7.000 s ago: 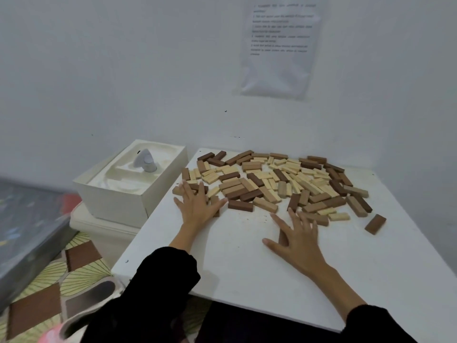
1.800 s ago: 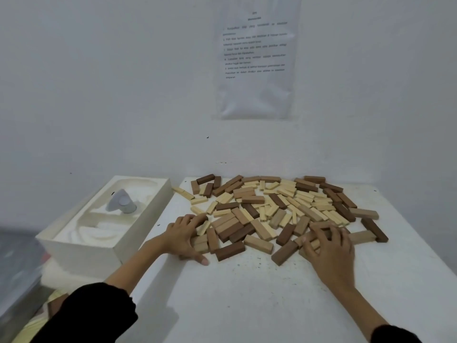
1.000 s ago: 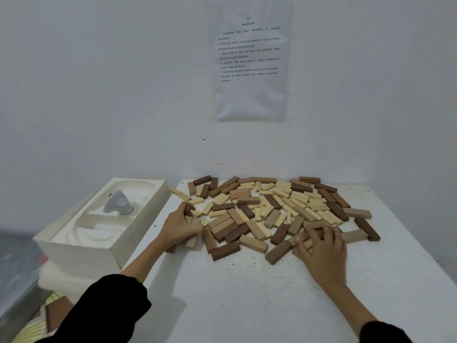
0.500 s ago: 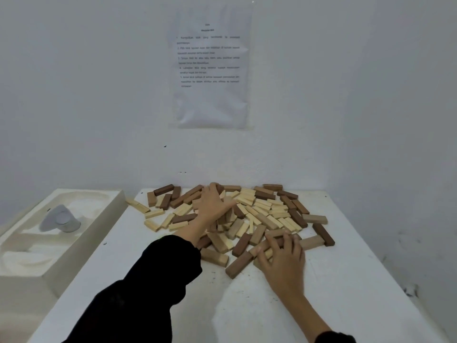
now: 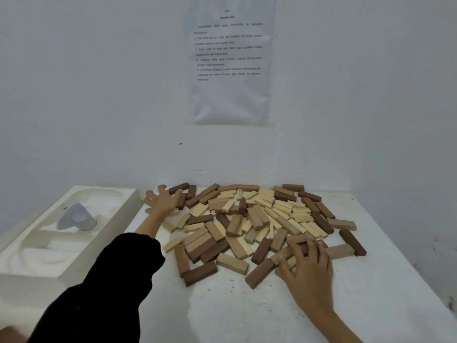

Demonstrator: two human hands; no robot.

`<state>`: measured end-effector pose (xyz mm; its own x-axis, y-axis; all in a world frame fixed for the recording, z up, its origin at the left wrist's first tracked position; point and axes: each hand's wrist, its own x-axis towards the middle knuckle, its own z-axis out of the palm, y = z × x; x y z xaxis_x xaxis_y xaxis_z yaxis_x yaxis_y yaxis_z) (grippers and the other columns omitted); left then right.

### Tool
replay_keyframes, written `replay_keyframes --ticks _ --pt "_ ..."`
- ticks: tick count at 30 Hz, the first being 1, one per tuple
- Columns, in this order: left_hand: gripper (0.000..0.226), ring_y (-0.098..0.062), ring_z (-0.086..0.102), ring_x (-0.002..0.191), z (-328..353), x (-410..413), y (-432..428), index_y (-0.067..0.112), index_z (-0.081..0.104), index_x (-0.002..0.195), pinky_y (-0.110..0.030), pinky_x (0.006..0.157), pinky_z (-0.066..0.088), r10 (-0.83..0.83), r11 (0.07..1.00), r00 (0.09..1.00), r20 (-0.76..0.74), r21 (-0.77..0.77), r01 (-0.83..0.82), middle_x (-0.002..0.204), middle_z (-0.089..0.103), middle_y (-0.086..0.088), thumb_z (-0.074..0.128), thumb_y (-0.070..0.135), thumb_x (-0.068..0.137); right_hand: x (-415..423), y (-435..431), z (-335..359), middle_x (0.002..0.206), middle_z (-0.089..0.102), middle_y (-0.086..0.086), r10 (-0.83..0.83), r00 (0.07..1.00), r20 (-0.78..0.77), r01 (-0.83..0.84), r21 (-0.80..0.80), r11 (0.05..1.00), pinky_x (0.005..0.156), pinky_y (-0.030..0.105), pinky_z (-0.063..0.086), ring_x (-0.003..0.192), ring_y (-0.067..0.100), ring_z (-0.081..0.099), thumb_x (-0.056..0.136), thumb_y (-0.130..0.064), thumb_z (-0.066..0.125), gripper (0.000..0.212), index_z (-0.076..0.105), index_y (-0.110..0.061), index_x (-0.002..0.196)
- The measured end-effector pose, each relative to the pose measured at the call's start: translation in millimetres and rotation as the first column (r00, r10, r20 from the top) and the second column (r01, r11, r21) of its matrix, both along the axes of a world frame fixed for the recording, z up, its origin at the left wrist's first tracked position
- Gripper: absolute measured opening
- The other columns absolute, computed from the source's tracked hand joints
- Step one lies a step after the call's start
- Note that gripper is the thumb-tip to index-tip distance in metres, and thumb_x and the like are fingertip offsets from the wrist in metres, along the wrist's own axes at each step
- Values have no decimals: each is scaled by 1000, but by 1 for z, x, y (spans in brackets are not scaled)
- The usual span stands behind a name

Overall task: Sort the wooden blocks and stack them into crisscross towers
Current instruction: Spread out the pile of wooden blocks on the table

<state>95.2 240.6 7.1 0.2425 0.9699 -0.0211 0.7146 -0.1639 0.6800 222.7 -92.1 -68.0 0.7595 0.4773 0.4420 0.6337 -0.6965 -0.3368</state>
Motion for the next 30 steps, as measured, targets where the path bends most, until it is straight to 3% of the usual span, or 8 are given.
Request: replay_keyframes --ticks 3,6,9,12,15,21,27,30 --pt "88 -45 1 141 -13 -11 23 23 13 150 -55 114 7 -43 988 997 -62 -151 34 152 -4 -29 51 66 83 -1 0 1 123 58 19 2 1000 -2 -2 -13 1000 86 55 46 116 42 48 79 -52 35 56 69 -21 109" --pt "97 -46 -4 141 -20 -6 32 28 7 151 -56 114 2 -88 989 994 -60 -122 80 152 -10 -30 53 73 78 -2 0 2 124 58 18 3 1000 6 -3 -25 1000 87 53 46 116 42 50 79 -53 35 55 68 -22 111" --pt "108 -41 -2 143 -23 6 36 32 11 151 -61 111 1 -133 991 979 -152 -44 128 157 -7 -18 46 86 64 -2 -1 3 128 56 16 1 1000 -2 -1 -18 1000 88 53 46 119 40 48 80 -54 36 54 67 -24 113" --pt "105 -40 0 144 -29 22 41 34 12 150 -66 108 3 -194 978 935 -296 18 209 160 -6 -2 44 88 67 -2 -1 3 129 56 15 4 1000 -7 -4 -6 1000 87 53 46 120 37 47 79 -53 38 51 66 -27 113" --pt "114 -42 6 142 -33 29 43 26 14 150 -65 108 7 -182 976 922 -341 55 213 159 9 -5 48 89 62 -2 -1 4 132 54 14 7 1000 -16 -7 4 1000 89 53 45 122 38 47 79 -54 37 52 65 -29 116" --pt "95 -37 34 125 -37 27 36 16 54 122 -52 101 24 -139 958 946 -293 201 203 128 44 -14 44 88 61 -1 -2 4 130 56 14 0 1000 -4 0 -22 1000 86 53 47 120 39 50 80 -54 37 51 65 -28 115" --pt "72 -36 38 120 -33 26 37 15 53 102 -48 101 26 -116 975 965 -235 161 156 121 44 -13 62 77 66 -2 -2 5 129 56 13 -5 1000 -10 5 -15 1000 84 54 47 121 39 49 80 -54 37 51 66 -28 112" --pt "60 -34 47 109 -36 23 38 16 48 94 -42 86 36 -141 969 982 -122 185 162 104 55 -9 64 69 71 -3 -2 5 128 57 13 -4 1000 -6 4 -23 1000 85 53 47 122 39 48 80 -55 36 51 66 -28 112"
